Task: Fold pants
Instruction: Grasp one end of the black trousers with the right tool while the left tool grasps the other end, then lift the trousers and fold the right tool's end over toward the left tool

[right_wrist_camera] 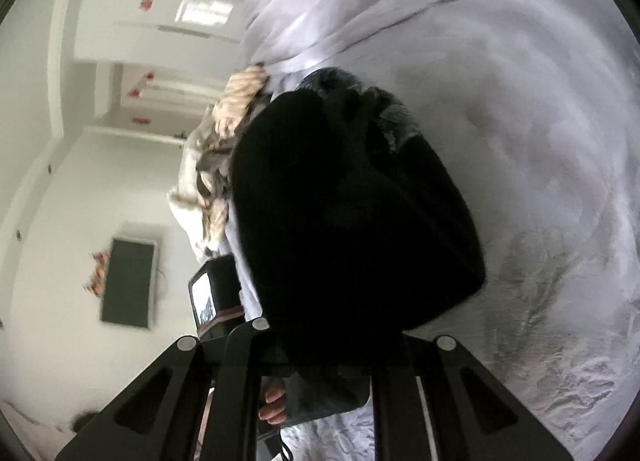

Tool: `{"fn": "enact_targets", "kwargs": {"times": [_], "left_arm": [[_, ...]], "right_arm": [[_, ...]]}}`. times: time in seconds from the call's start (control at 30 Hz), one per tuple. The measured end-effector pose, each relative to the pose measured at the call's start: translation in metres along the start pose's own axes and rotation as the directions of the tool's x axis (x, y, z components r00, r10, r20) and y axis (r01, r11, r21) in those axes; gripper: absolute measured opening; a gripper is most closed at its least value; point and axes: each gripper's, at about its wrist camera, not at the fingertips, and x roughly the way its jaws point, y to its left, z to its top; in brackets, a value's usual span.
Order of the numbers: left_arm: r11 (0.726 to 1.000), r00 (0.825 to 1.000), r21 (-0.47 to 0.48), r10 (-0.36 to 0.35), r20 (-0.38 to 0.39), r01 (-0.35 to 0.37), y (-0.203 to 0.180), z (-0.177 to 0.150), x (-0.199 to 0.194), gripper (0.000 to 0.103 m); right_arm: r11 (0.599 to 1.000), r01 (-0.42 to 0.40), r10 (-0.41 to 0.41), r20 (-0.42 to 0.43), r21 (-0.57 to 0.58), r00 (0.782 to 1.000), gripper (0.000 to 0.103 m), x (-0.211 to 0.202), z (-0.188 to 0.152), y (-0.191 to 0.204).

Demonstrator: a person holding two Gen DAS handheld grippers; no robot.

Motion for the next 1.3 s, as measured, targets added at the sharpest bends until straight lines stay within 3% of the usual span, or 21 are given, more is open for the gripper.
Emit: {"fn": "enact_targets", "kwargs": {"times": [0.1,0.27,0.4,0.5,0.7,0.83,0.9,0.93,1.0,1.07,1.1,1.13,1.17,1.2,1.23,1.3], "left_arm": [[1.0,1.0,-0.005,-0.028,0.008,0.028,0.018,-0.003,-0.013,0.1],[0.997,0.996,-0.029,-0.076,0.052,0.078,0.066,-0.021,-0.039,0.1],[0.994,0.995,-0.067,-0.083,0.06,0.087,0.111,-0.045,-0.05,0.1],[0.992,0.996,-0.104,-0.066,0.061,0.072,0.149,-0.067,-0.058,0.1],[0.97,1.0,-0.242,0.0,0.004,0.001,0.252,-0.099,-0.047,0.1],[0.956,0.999,-0.294,0.015,-0.037,-0.026,0.298,-0.115,-0.04,0.1],[0.956,0.999,-0.293,0.01,-0.049,-0.024,0.314,-0.119,-0.038,0.1],[0.957,0.999,-0.291,0.0,-0.049,-0.014,0.319,-0.121,-0.038,0.1],[0.958,0.999,-0.285,-0.029,-0.041,0.016,0.325,-0.117,-0.038,0.1],[0.96,0.997,-0.273,-0.068,-0.031,0.057,0.324,-0.117,-0.039,0.1],[0.96,0.996,-0.268,-0.089,-0.023,0.08,0.323,-0.116,-0.04,0.1],[0.958,0.992,-0.258,-0.128,-0.01,0.121,0.32,-0.114,-0.043,0.1],[0.957,0.988,-0.251,-0.153,-0.006,0.146,0.319,-0.111,-0.043,0.1],[0.953,0.98,-0.234,-0.2,-0.002,0.194,0.312,-0.108,-0.044,0.1],[0.948,0.971,-0.218,-0.239,-0.005,0.232,0.305,-0.106,-0.045,0.1],[0.927,0.94,-0.182,-0.339,-0.03,0.329,0.287,-0.103,-0.041,0.1]], "right_arm": [[0.999,0.016,-0.016,0.001,-0.047,1.0,0.014,-0.003,-0.002,0.02],[0.963,0.119,-0.126,-0.016,-0.243,0.992,0.014,0.002,-0.017,0.077],[0.899,0.195,-0.215,-0.006,-0.392,0.977,0.014,0.018,-0.044,0.123],[0.821,0.256,-0.298,-0.002,-0.511,0.954,0.014,0.042,-0.075,0.157],[0.623,0.349,-0.512,-0.029,-0.7,0.858,0.015,0.136,-0.162,0.192],[0.461,0.433,-0.683,0.002,-0.775,0.73,0.023,0.206,-0.217,0.18],[0.319,0.493,-0.752,0.1,-0.81,0.651,0.035,0.226,-0.242,0.182],[0.224,0.503,-0.768,0.167,-0.835,0.619,0.039,0.232,-0.257,0.189],[0.094,0.472,-0.762,0.242,-0.876,0.601,0.052,0.238,-0.28,0.204],[0.026,0.41,-0.73,0.263,-0.912,0.631,0.056,0.232,-0.303,0.221],[0.025,0.383,-0.716,0.251,-0.923,0.652,0.056,0.227,-0.311,0.227],[0.069,0.36,-0.704,0.21,-0.93,0.678,0.056,0.219,-0.311,0.232],[0.145,0.352,-0.698,0.157,-0.925,0.699,0.056,0.208,-0.303,0.233],[0.268,0.352,-0.682,0.082,-0.897,0.727,0.056,0.197,-0.289,0.23],[0.438,0.356,-0.643,-0.01,-0.826,0.766,0.056,0.183,-0.27,0.223],[0.689,0.37,-0.557,-0.129,-0.623,0.821,0.056,0.157,-0.233,0.196]]}}
